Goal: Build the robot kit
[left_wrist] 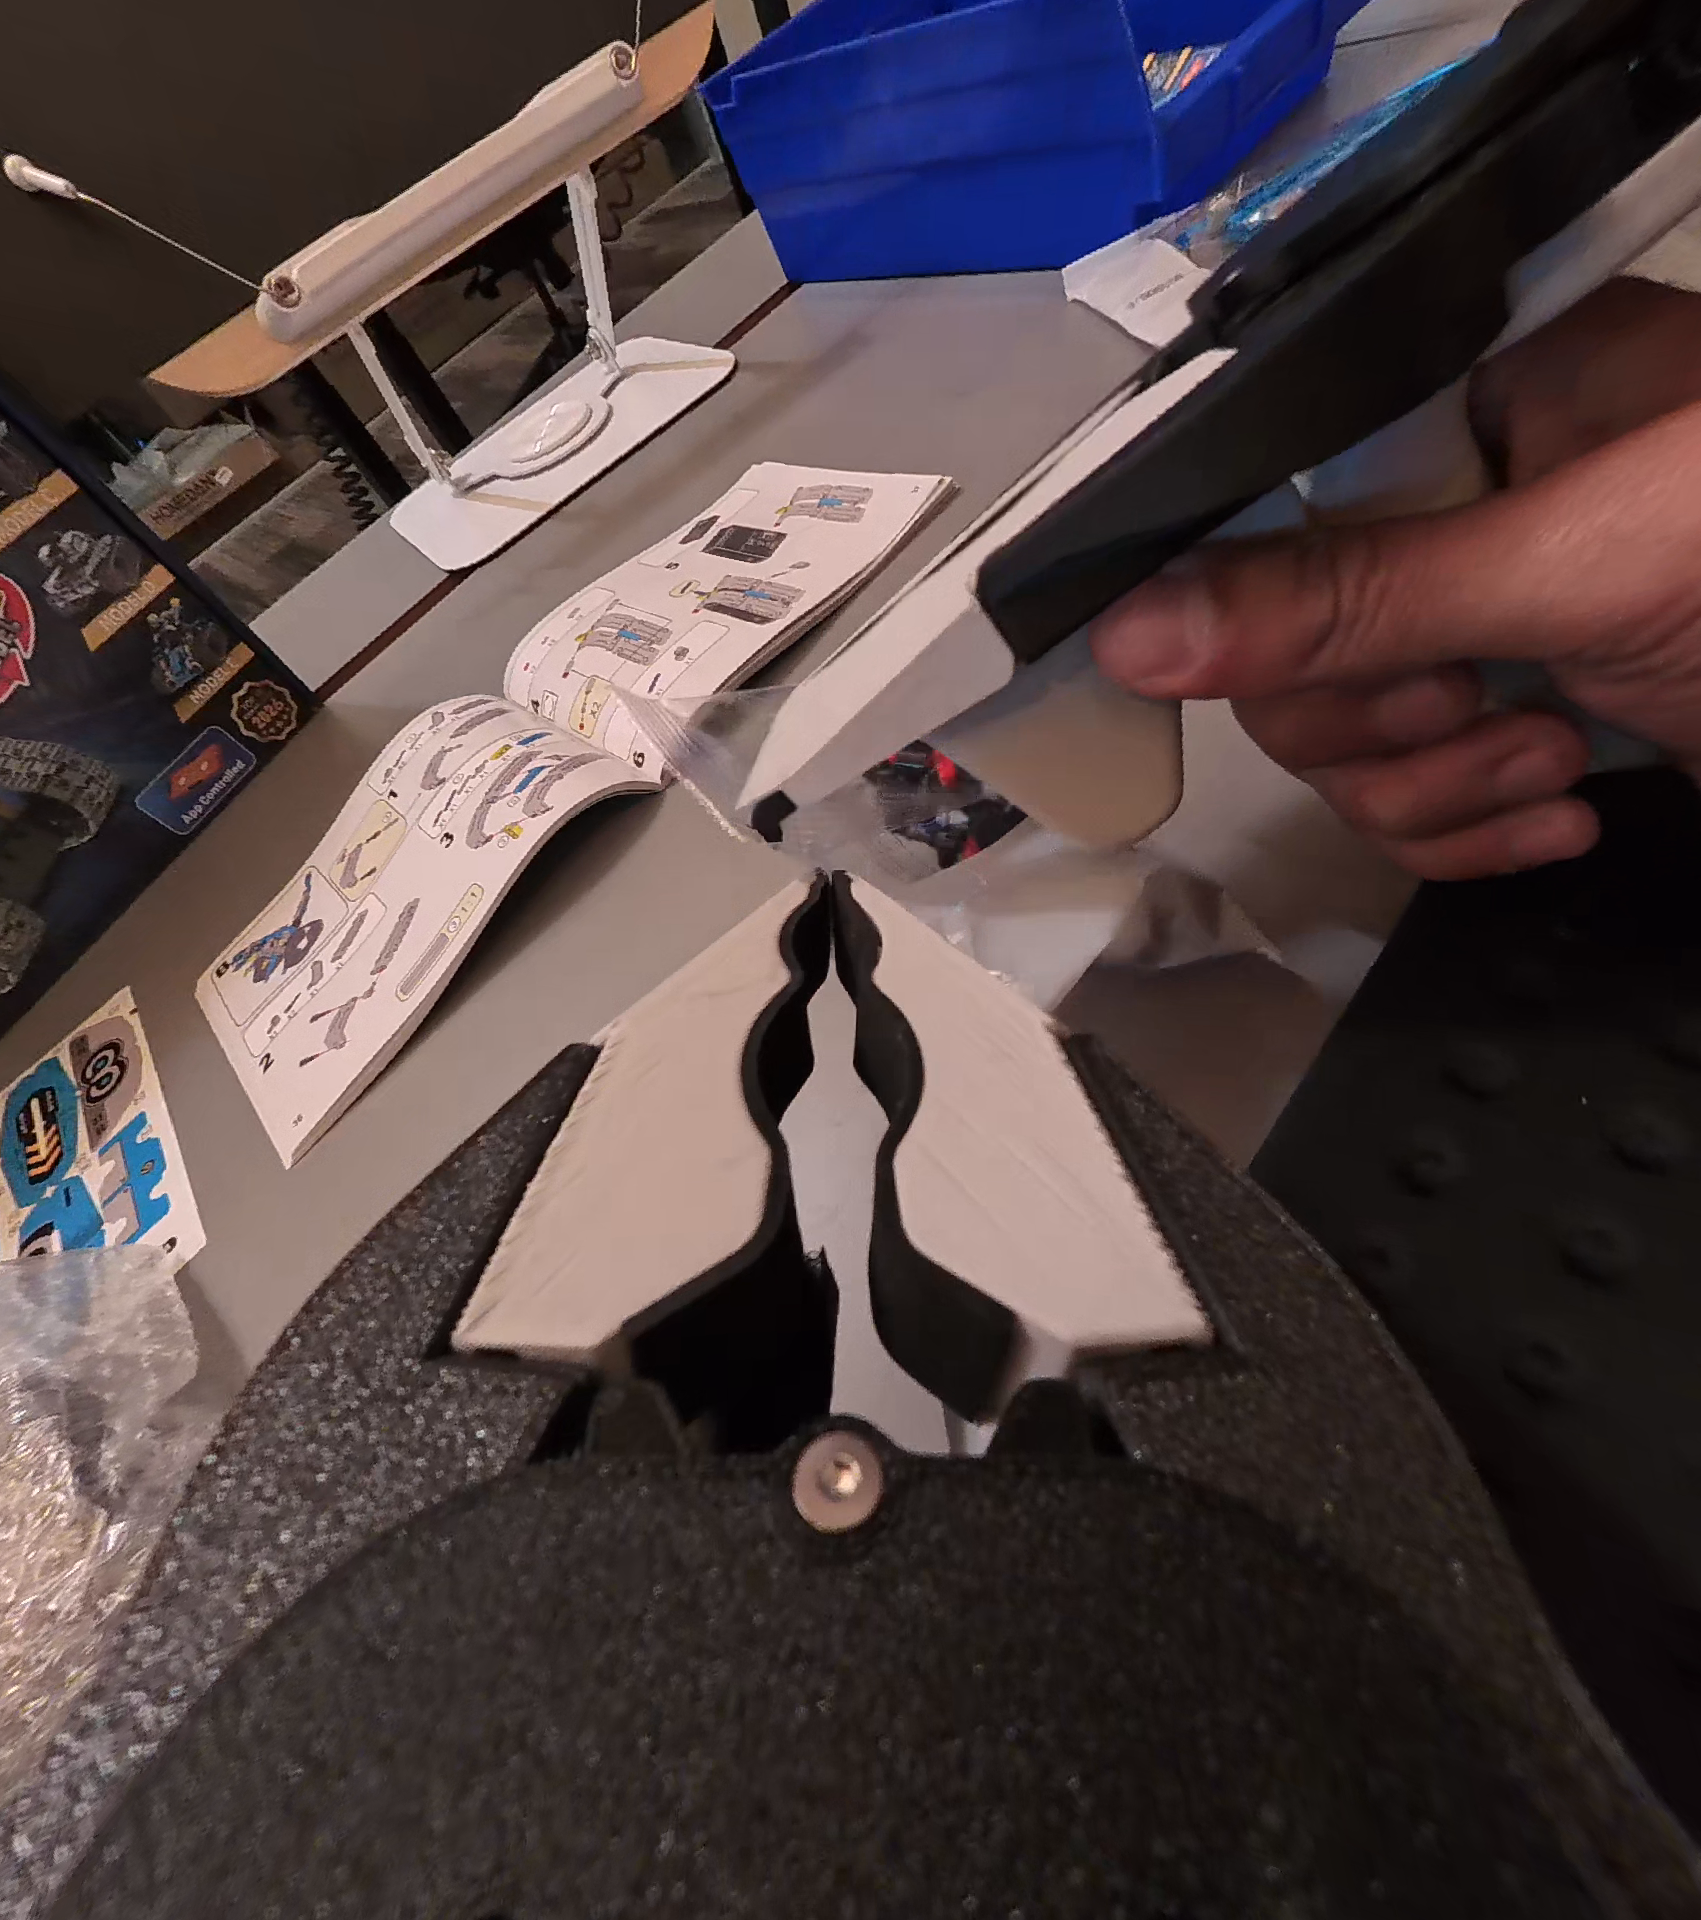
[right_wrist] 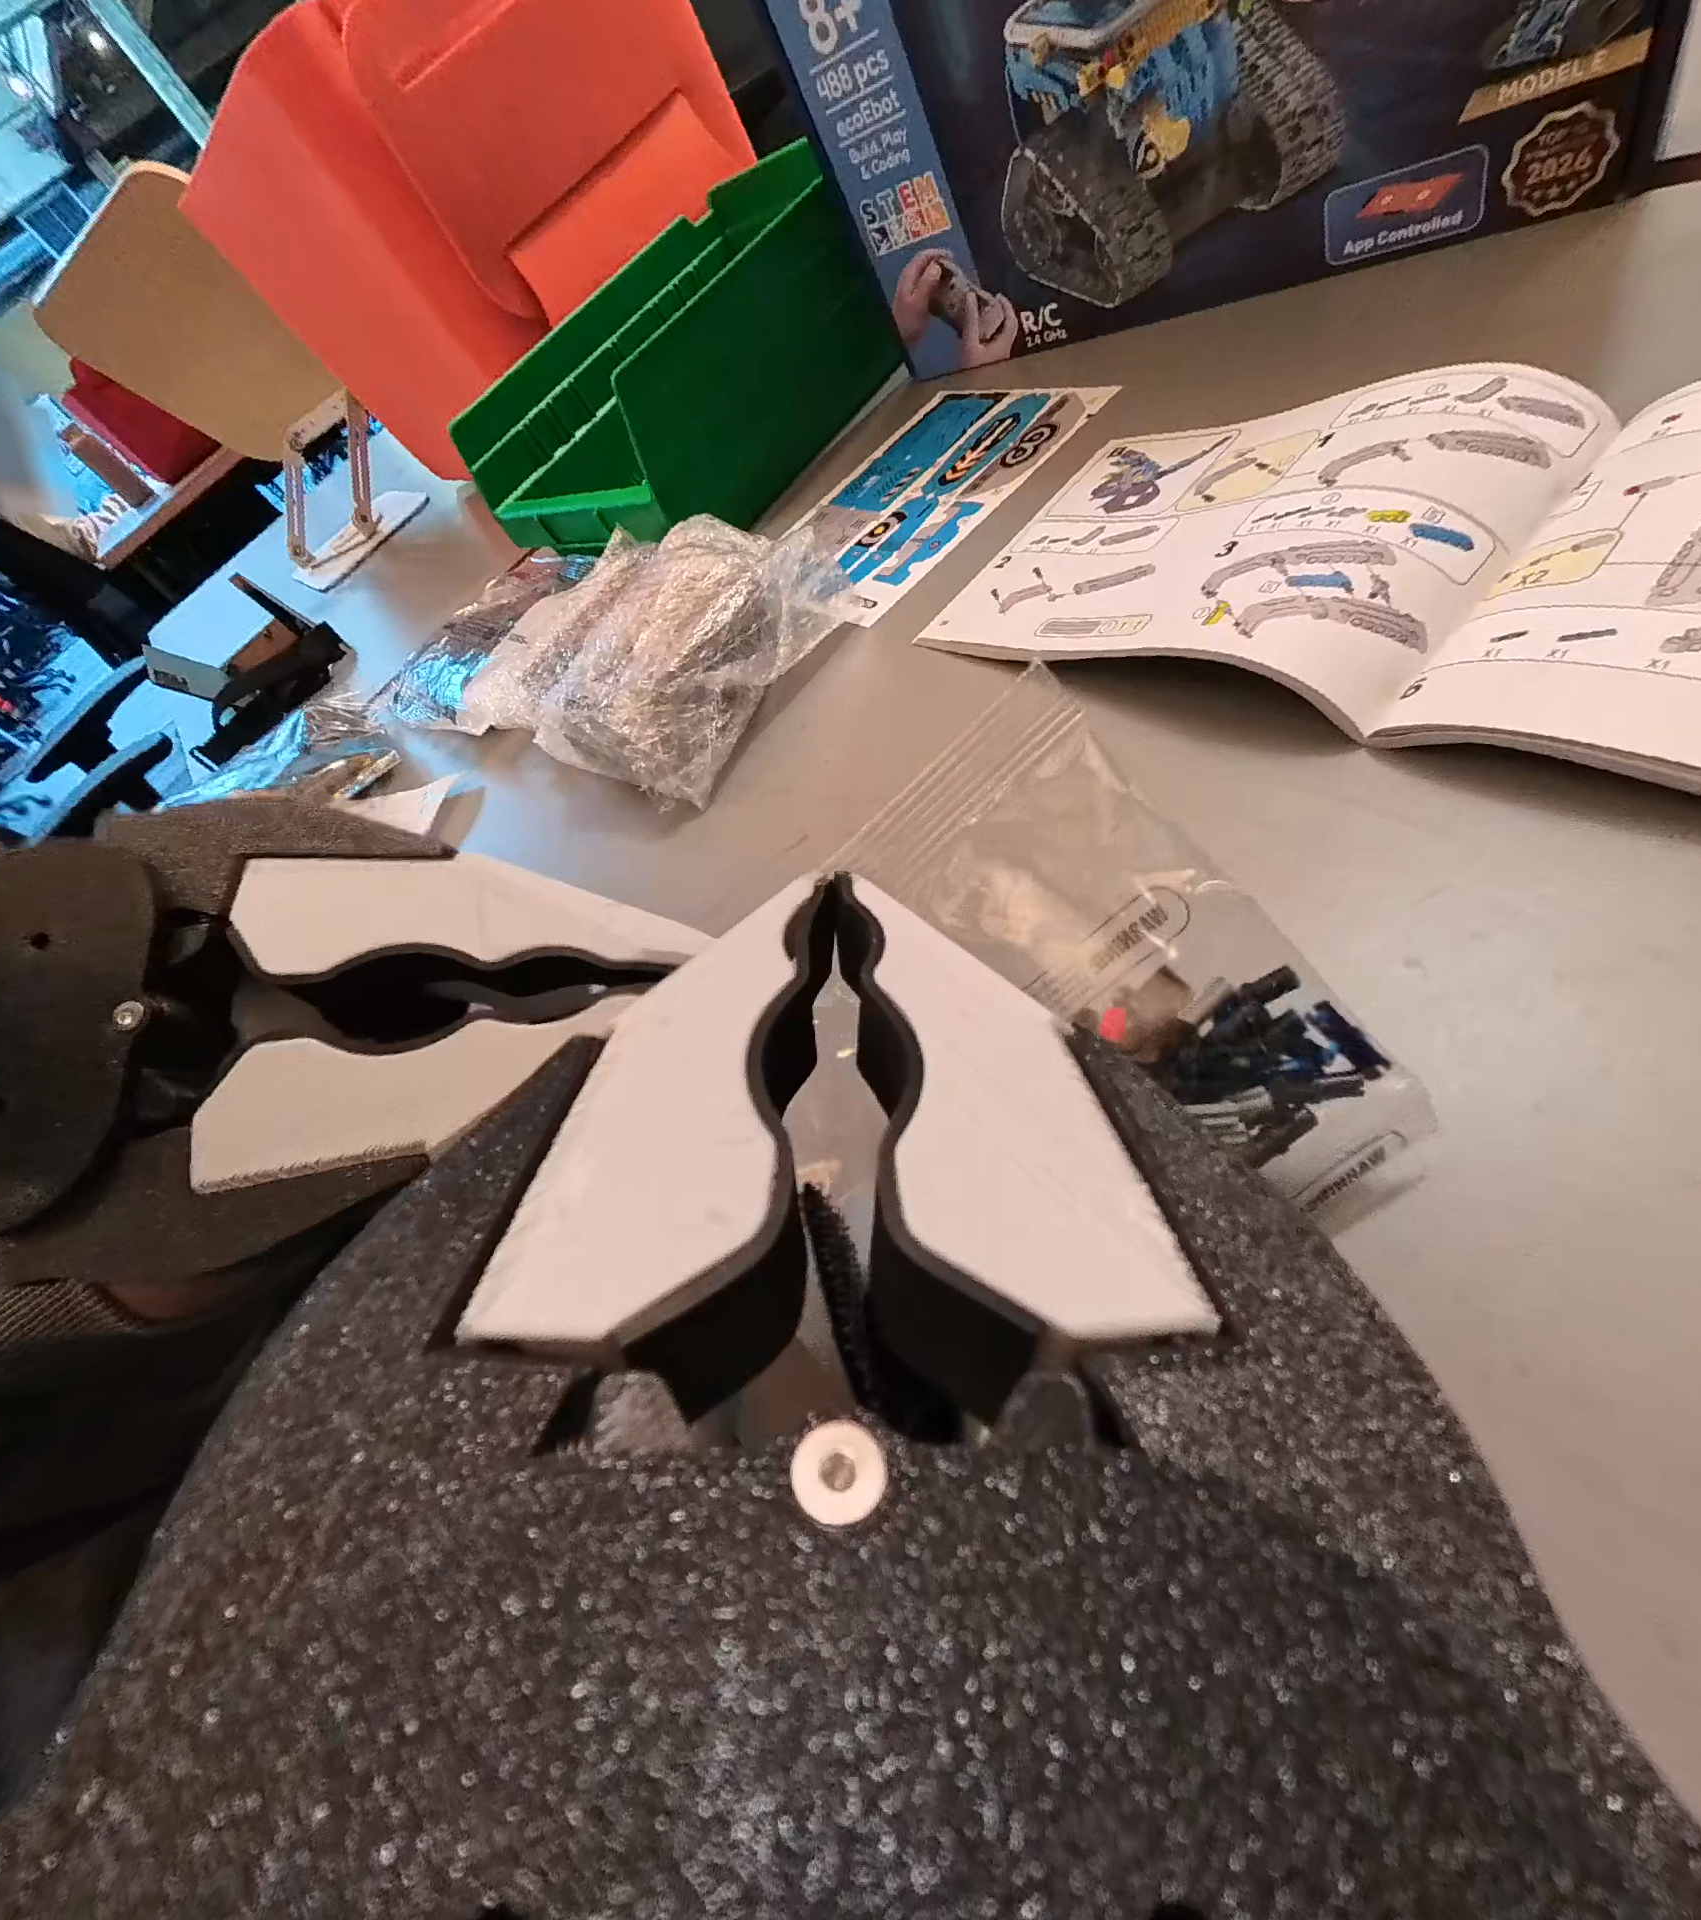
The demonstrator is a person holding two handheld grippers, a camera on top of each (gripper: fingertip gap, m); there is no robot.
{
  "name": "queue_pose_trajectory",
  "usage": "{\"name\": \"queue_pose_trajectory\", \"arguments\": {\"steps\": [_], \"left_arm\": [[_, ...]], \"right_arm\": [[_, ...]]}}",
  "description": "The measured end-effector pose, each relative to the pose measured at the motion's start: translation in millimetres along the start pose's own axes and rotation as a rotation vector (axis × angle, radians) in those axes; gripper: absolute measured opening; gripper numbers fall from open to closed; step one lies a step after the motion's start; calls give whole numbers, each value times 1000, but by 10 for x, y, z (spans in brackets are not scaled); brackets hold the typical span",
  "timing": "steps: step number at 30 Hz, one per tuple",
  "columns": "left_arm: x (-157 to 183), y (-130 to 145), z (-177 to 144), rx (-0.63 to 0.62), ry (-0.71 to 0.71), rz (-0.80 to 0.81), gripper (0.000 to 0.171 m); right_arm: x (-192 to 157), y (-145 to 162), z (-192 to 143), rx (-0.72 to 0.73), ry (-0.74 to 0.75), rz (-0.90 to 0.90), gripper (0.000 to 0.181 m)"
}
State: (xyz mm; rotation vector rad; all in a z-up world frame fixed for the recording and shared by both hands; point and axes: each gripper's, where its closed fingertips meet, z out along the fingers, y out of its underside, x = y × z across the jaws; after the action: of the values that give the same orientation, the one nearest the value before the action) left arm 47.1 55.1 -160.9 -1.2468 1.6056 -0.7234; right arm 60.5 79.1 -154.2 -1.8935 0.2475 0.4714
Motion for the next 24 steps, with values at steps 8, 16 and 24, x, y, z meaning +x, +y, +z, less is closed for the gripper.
{"name": "queue_pose_trajectory", "arguments": {"steps": [8,16,24], "left_arm": [[416,-97,-88,44,85,124,0],[11,-219,-180,164,203,-289,0],[48,-241,-196,174,210,-258,0]], "right_arm": [[644,-384,-332,134,83,98,0],[-239,-644,-1012,231,-688,221,5],[-450,-757,-1214,283,-953,364,20]]}}
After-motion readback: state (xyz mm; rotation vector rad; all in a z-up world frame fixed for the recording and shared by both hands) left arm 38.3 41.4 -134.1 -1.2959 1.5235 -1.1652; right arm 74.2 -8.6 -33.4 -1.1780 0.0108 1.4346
